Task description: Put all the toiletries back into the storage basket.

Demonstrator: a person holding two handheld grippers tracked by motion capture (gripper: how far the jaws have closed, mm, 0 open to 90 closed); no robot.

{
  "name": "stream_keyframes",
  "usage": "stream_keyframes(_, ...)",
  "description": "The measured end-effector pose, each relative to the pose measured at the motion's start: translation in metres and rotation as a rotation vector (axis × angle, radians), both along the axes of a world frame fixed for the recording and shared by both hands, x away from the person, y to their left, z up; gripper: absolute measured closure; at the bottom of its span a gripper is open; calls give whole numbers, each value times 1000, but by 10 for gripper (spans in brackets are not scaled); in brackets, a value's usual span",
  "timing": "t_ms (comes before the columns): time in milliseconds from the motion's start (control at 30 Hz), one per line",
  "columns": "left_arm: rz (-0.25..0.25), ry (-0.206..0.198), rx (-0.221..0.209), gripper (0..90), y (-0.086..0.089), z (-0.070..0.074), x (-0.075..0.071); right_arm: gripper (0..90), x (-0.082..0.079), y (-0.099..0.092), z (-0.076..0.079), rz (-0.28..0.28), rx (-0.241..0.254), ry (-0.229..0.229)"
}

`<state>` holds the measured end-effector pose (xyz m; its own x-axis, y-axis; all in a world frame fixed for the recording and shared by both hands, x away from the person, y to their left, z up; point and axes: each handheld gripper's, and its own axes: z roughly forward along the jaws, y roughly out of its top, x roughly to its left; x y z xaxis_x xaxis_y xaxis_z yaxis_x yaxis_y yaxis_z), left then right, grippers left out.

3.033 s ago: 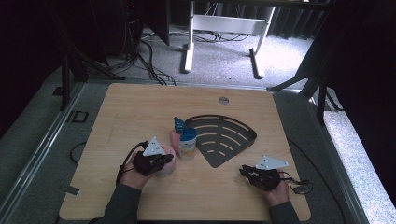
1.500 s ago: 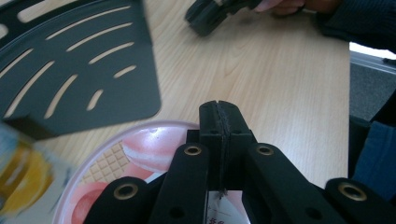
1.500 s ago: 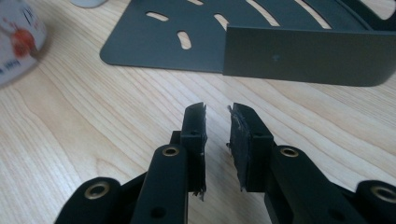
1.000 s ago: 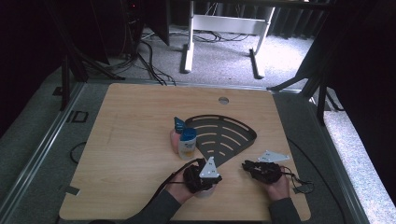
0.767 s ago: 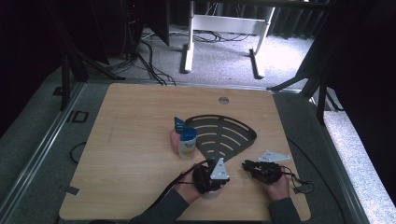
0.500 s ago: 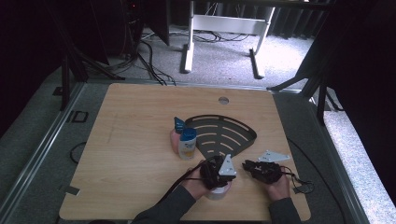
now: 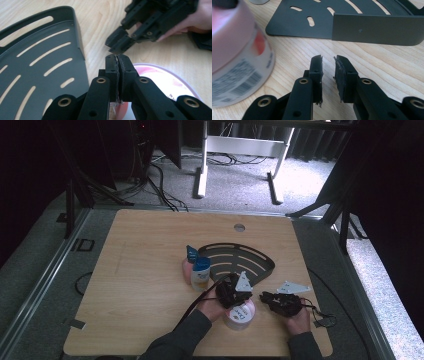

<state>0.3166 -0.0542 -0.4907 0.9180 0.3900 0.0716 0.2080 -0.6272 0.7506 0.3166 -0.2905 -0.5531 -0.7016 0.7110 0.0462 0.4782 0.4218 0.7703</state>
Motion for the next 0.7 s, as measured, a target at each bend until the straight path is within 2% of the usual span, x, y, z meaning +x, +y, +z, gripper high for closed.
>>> stream_keyframes(233, 48, 5, -10, 849, 11, 0, 6, 754, 0, 0, 0, 3, -2, -3)
stream_keyframes(300, 54, 19, -33, 794, 16, -1, 7, 766, -1, 0, 0, 13, -3, 6)
stream_keyframes(367, 80, 4, -25, 678, 21, -1, 5, 770, -1, 0, 1, 25, 1, 14)
stream_keyframes(433, 74, 19, -47, 639, 30, -1, 4, 771, -2, 0, 1, 31, 2, 14)
stream_keyframes(567, 74, 23, -84, 582, 48, -2, -2, 762, -3, -2, 3, 26, 8, 9)
stream_keyframes(700, 82, 54, -114, 516, 63, -3, -6, 713, -10, -4, 7, 18, 6, 1)
